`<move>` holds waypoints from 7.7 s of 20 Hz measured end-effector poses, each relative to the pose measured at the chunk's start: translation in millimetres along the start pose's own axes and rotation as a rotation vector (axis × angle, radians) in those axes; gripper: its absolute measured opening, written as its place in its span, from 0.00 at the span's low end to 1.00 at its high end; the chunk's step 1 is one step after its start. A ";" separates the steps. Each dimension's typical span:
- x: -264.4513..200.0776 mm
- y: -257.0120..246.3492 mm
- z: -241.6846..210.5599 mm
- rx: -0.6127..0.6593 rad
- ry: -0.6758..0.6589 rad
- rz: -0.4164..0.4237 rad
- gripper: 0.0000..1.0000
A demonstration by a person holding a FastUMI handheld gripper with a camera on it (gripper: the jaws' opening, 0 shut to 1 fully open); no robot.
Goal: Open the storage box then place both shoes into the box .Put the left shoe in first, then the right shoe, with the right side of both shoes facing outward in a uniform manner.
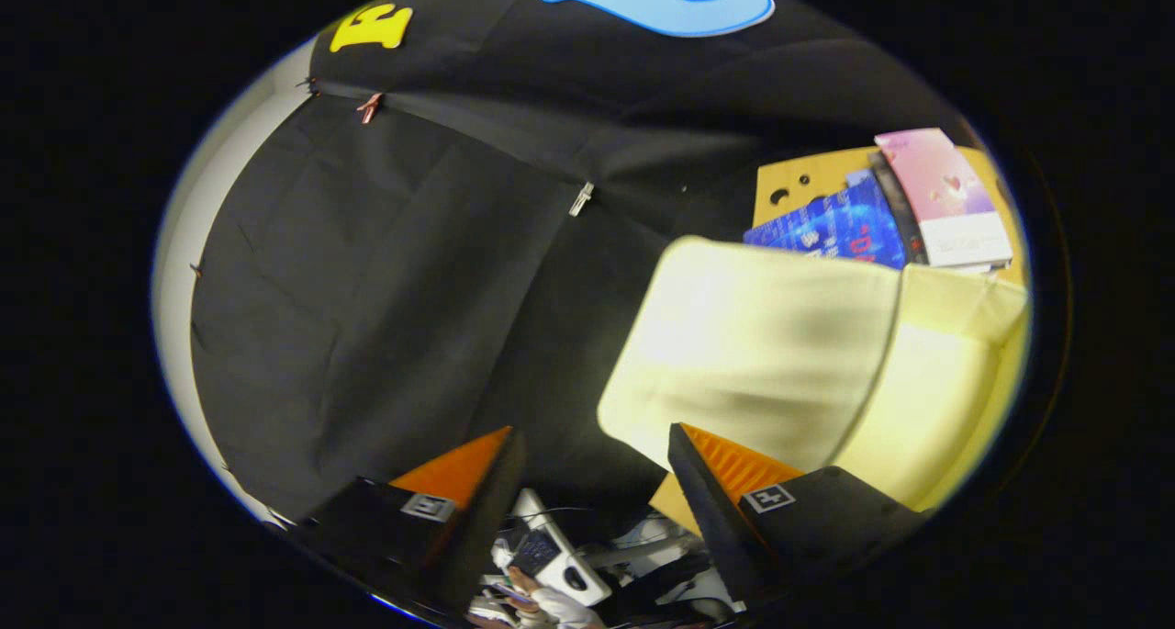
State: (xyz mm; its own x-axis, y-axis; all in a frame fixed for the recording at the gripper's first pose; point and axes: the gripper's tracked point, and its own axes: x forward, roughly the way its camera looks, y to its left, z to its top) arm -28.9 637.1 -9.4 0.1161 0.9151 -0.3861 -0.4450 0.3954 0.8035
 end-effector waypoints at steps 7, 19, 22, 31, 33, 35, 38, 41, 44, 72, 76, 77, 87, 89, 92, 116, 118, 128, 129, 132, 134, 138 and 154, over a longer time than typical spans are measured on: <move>-137.8 -71.8 52.6 -0.276 -0.298 -0.252 0.98; -347.9 -313.2 -3.7 -0.261 -0.419 -0.786 0.98; -352.4 -364.9 -29.2 -0.240 -0.352 -0.858 0.98; -330.0 -499.8 -71.4 -0.206 -0.192 -0.986 0.99; -322.4 -516.4 -73.1 -0.182 -0.177 -0.989 0.91; -314.2 -527.1 -71.8 -0.167 -0.179 -0.983 0.82; -303.8 -529.8 -69.0 -0.176 -0.188 -0.971 0.62; -297.0 -528.2 -69.7 -0.190 -0.193 -0.968 0.33; -301.3 -530.6 -71.2 -0.165 -0.203 -0.986 0.12; -173.9 -232.0 32.4 -0.009 -0.388 -0.694 0.07; -133.3 -238.1 18.4 0.018 -0.346 -0.742 0.07; -125.7 -241.7 16.1 0.025 -0.335 -0.754 0.07; -71.9 -257.1 -25.7 0.021 -0.168 -0.780 0.66; -68.8 -256.7 -34.7 -0.015 -0.136 -0.780 0.99; -62.8 -234.5 -31.7 -0.004 -0.132 -0.686 0.99; -466.1 -418.8 -28.3 -0.227 -0.316 -0.912 0.98; -484.8 -449.5 -44.5 -0.258 -0.283 -0.943 0.99; -528.5 -575.9 -104.9 -0.232 -0.188 -1.019 0.99; -529.0 -586.3 -108.7 -0.207 -0.183 -1.019 0.99; -527.7 -612.9 -111.9 -0.147 -0.186 -1.019 0.99; -521.3 -620.8 -99.6 -0.124 -0.224 -0.998 0.99; -504.5 -632.1 -89.4 -0.101 -0.237 -0.996 0.60; -479.6 -475.8 -40.0 -0.044 -0.416 -1.028 0.08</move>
State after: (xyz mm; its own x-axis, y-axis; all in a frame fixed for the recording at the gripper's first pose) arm 91.6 6.9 -224.7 0.7334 0.1112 -0.6707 0.0043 0.9858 0.1680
